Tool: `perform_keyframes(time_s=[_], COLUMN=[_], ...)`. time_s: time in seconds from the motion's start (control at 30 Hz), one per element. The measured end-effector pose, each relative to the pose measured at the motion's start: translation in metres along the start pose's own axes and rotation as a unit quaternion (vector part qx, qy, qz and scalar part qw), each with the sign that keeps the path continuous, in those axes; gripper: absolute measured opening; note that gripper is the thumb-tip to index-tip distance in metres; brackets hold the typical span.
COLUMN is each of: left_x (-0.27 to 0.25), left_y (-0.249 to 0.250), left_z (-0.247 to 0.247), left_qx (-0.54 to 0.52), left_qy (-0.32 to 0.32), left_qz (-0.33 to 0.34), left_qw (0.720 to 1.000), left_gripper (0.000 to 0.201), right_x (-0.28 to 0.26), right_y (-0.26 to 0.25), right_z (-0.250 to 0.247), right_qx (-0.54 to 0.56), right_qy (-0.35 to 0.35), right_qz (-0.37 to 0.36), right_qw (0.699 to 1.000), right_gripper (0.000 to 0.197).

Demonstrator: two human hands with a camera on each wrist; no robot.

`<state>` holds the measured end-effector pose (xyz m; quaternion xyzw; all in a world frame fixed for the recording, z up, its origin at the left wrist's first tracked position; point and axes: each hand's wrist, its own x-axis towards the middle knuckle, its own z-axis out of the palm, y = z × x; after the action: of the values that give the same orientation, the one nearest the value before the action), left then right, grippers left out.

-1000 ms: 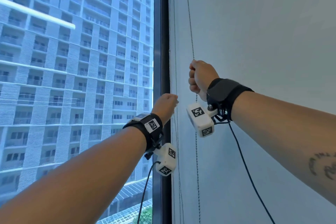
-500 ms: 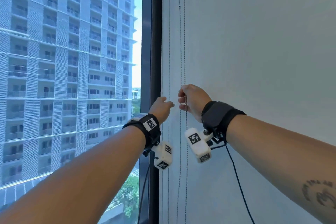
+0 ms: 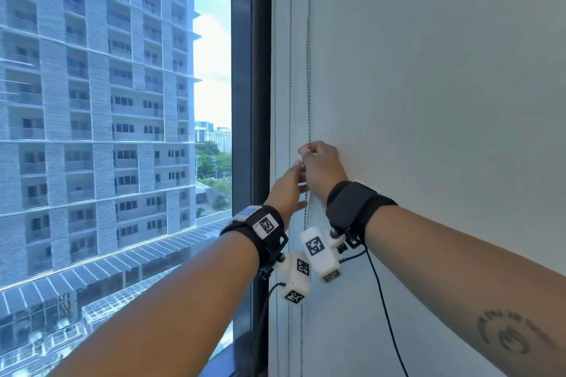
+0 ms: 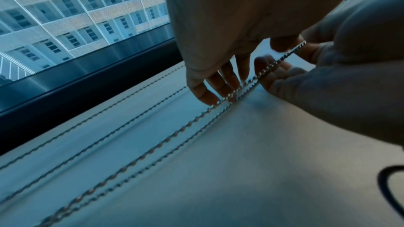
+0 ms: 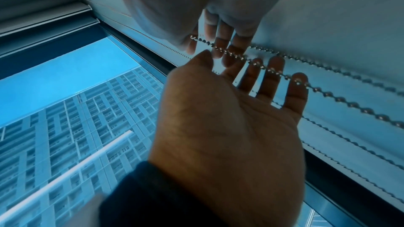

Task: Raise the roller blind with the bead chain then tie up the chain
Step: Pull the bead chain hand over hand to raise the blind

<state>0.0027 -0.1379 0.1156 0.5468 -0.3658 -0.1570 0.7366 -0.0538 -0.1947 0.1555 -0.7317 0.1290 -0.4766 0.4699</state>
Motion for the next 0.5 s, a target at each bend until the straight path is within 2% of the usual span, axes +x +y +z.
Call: perform_keyframes(time_s=[0.07, 0.13, 0.27, 0.33, 0.4, 0.5], left_x=[-0.003, -0.002, 0.004, 0.009, 0.013, 0.006], left_y=[-0.009, -0.019, -0.040, -0.050, -0.060, -0.081], left_z=[0.001, 0.000, -0.002, 0.000, 0.001, 0.004], left_qx=[0.009, 0.063, 0.211, 0.281, 0.283, 0.205], left_qy=[-0.005, -0.019, -0.043, -0.022, -0.011, -0.053], left_qz=[-0.004, 0.006, 0.034, 0.059, 0.055, 0.030], left_qw=[1.000, 0.998, 0.976, 0.958, 0.957, 0.977], left_gripper=[0.035, 0.033, 0.039, 0.029, 0.022, 0.023], right_x=[-0.005, -0.008, -0.008, -0.008, -0.008, -0.010], right_y=[0.006, 0.009, 0.017, 0.020, 0.023, 0.026], right_z=[0.002, 0.002, 0.000, -0.001, -0.002, -0.004], right_qx=[-0.015, -0.018, -0.061, -0.086, -0.094, -0.099], right_qy=[0.004, 0.003, -0.007, -0.017, -0.027, -0.054], right_qz=[0.007, 0.010, 0.004, 0.012, 0.014, 0.032], right_qw=[1.000, 1.000, 0.998, 0.996, 0.995, 0.993], right_gripper=[0.014, 0.014, 0.045, 0.054, 0.057, 0.053])
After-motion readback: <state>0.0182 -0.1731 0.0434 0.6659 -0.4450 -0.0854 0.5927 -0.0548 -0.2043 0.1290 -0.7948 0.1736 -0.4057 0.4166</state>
